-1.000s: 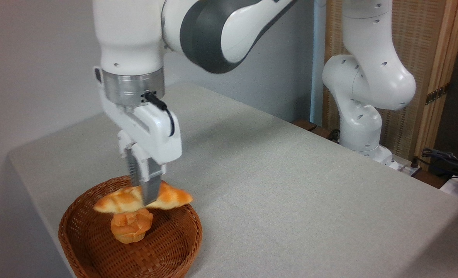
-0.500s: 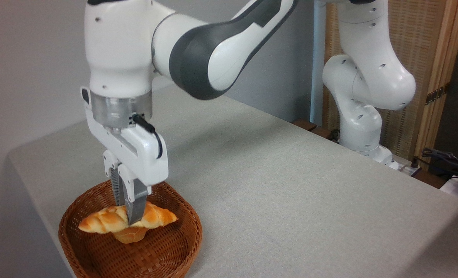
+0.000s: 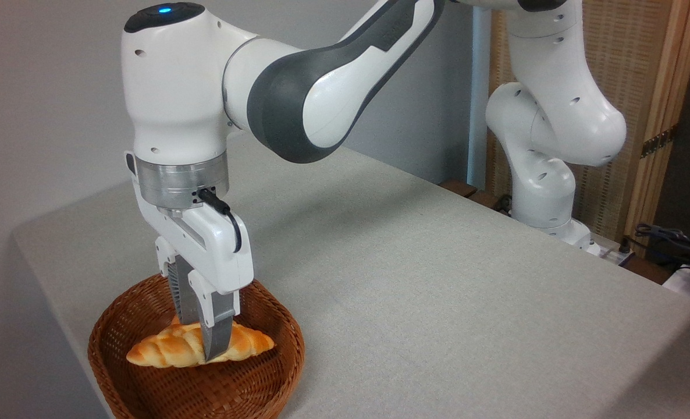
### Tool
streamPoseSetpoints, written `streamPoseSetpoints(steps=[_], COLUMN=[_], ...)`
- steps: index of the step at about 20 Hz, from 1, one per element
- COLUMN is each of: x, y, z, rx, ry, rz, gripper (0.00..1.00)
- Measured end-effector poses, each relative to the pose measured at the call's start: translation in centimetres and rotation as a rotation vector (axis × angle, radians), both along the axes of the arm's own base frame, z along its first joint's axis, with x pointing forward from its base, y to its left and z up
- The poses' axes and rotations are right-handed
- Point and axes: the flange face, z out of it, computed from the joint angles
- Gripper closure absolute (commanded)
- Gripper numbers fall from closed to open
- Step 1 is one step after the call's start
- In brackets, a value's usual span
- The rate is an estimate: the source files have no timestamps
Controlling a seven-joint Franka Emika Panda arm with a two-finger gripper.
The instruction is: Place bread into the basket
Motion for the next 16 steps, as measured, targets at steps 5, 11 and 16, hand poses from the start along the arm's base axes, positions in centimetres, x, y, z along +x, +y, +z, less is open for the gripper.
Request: streamPoseSetpoints(steps=[5, 11, 16], x=[-0.01, -0.03, -0.08], y=[0.09, 0.02, -0.01], z=[-0.01, -0.1, 0.24], rx=[0.016, 0.016, 0.016], ry=[0.0, 0.003, -0.003], rz=[-0.005, -0.007, -0.007], gripper=[0.0, 0.0, 0.0])
